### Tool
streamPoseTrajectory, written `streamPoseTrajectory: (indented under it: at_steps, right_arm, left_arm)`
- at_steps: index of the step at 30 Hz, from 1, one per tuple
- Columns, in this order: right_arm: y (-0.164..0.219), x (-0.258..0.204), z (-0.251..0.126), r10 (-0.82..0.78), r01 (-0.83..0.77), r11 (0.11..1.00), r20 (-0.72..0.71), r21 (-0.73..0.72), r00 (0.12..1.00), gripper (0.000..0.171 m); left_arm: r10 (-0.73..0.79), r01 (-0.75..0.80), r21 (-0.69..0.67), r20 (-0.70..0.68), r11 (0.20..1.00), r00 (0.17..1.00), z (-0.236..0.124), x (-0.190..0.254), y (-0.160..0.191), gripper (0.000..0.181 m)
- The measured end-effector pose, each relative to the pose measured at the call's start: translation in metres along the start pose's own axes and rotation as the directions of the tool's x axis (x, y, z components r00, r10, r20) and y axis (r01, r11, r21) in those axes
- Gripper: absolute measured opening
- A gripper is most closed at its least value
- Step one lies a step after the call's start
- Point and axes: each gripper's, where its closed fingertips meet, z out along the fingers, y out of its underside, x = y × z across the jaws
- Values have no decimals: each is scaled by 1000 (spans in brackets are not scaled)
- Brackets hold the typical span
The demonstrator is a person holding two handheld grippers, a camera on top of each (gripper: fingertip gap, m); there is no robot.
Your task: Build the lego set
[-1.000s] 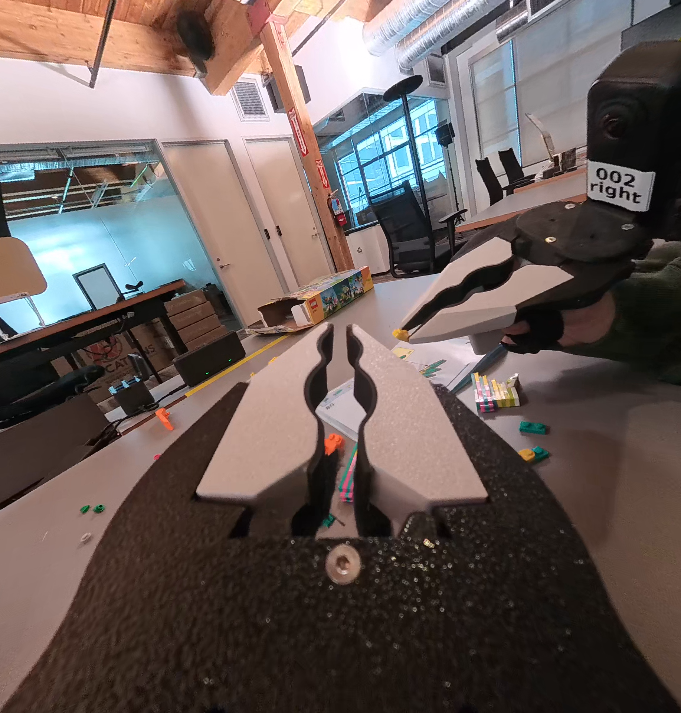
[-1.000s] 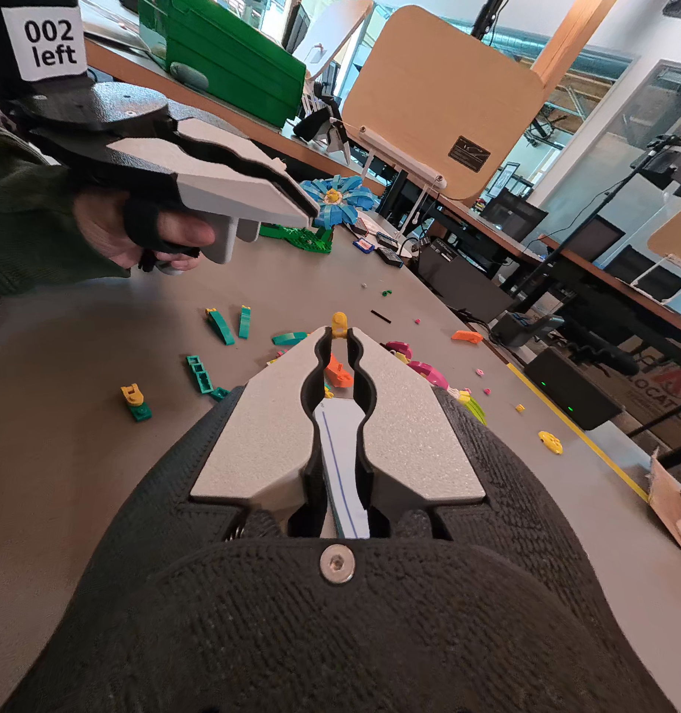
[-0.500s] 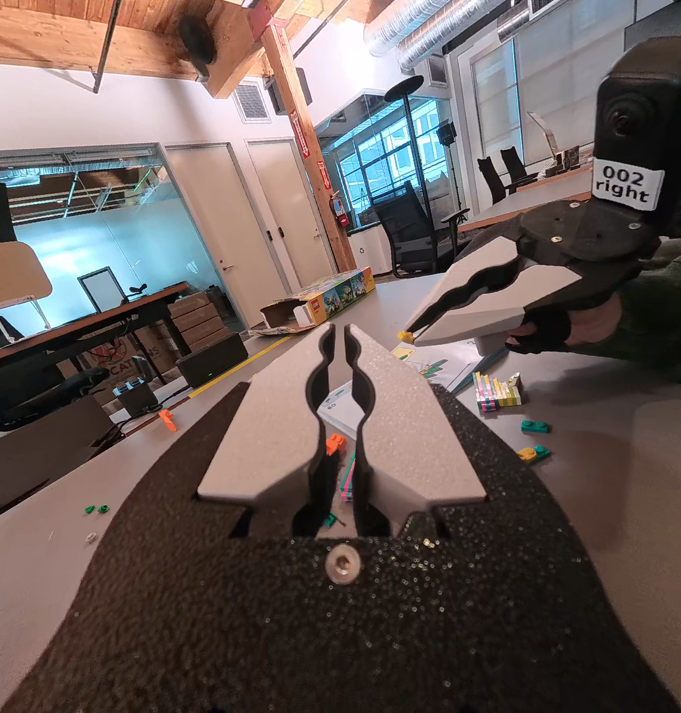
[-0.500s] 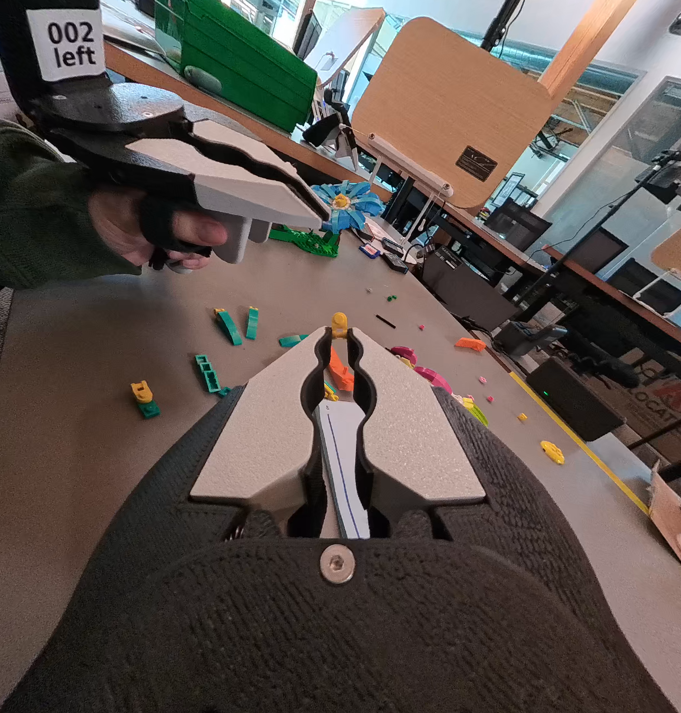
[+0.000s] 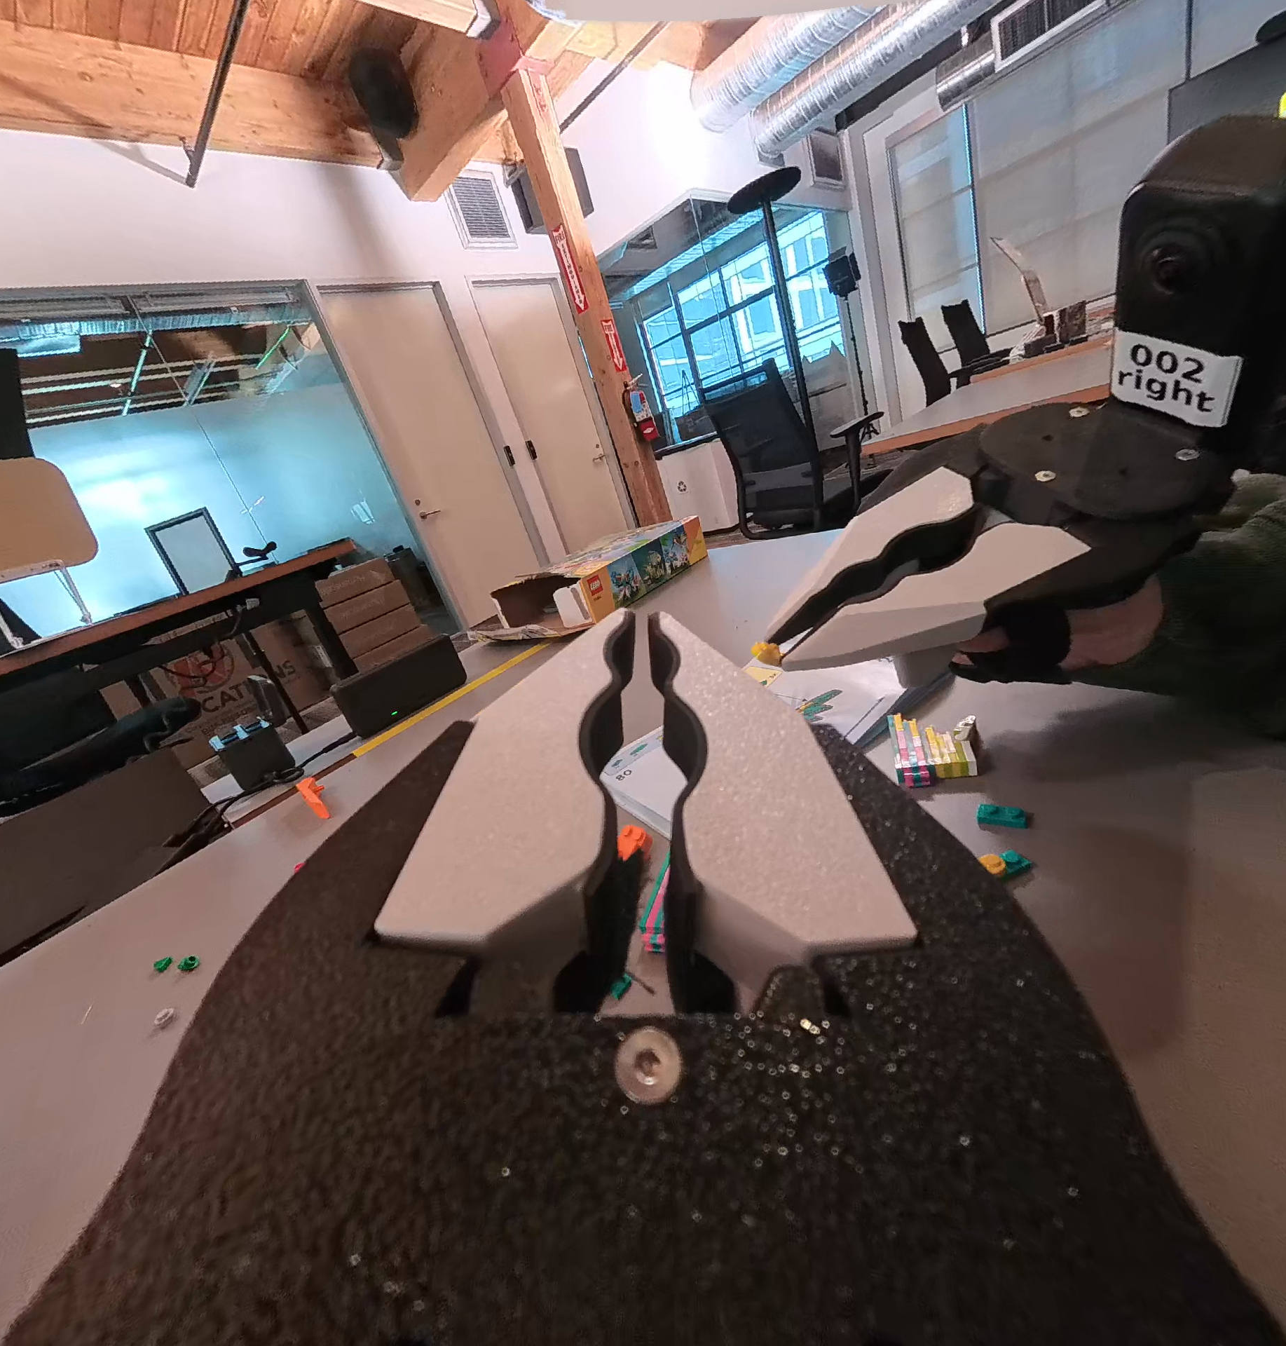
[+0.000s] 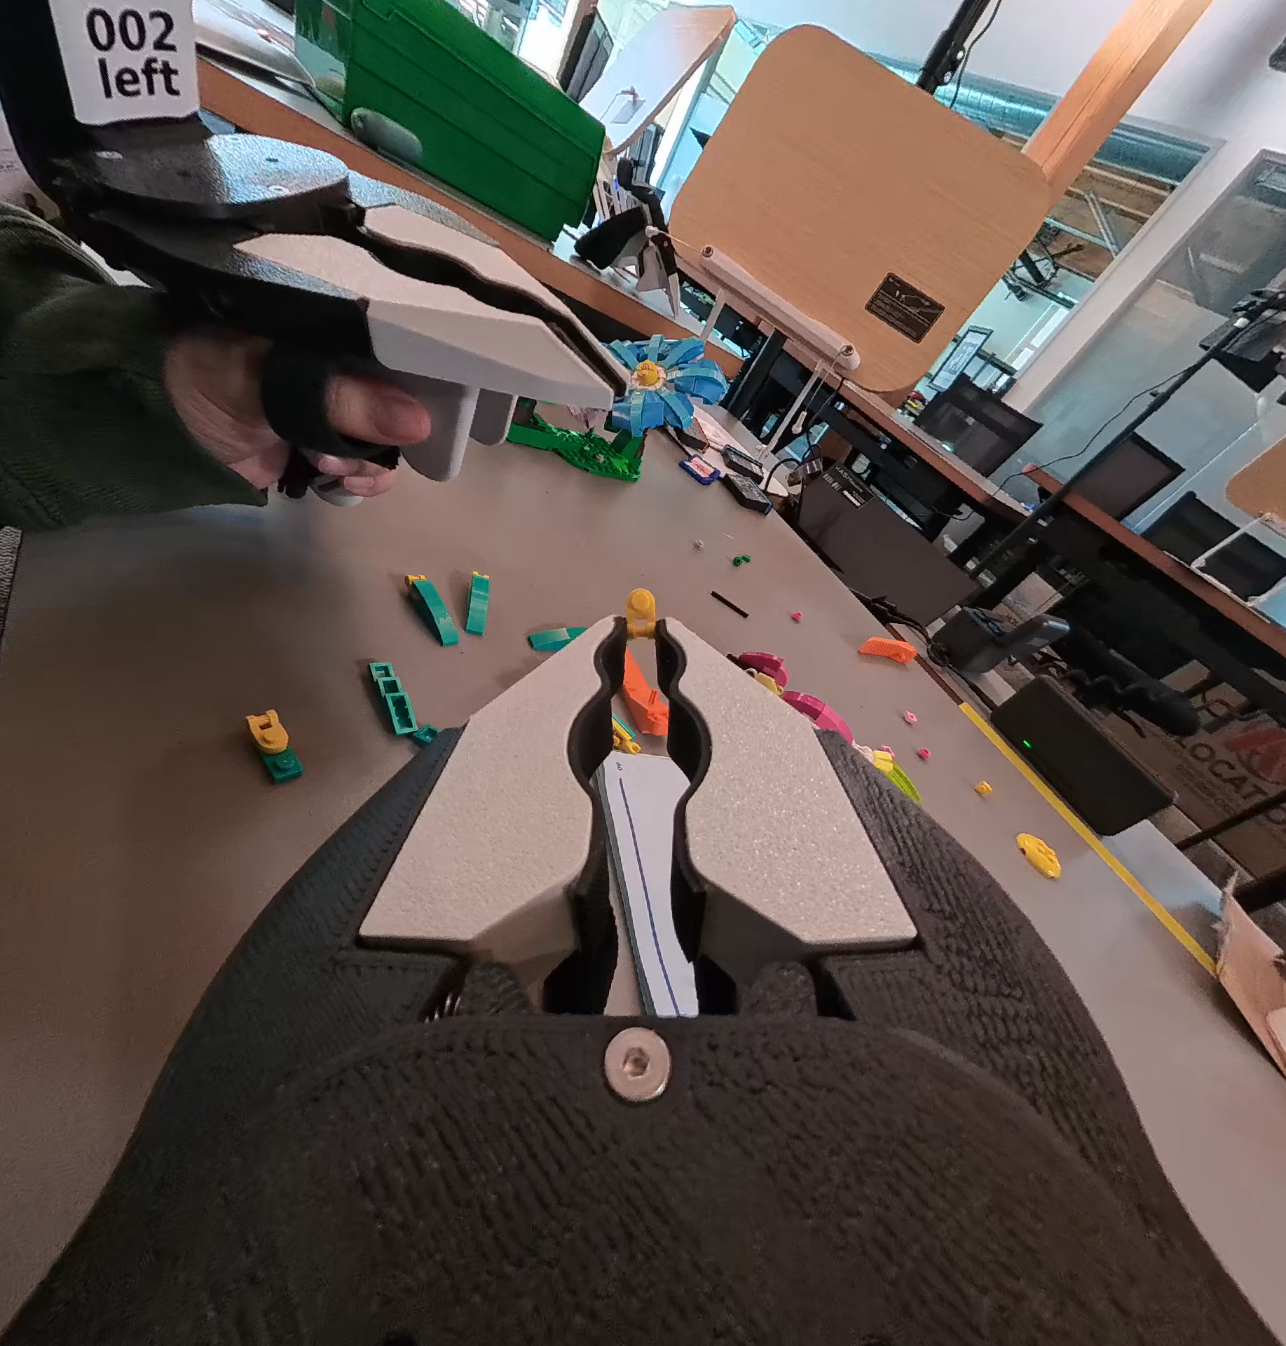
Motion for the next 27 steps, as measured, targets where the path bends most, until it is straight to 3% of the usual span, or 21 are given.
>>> streamPoseTrajectory:
  at_steps: [27]
  right_arm:
    - [1,-1,1,-11,11,1000,3,-1,1000,6]
  left_arm:
    - [12,-12,-1,-5,1000,1000,0,2,-1,0]
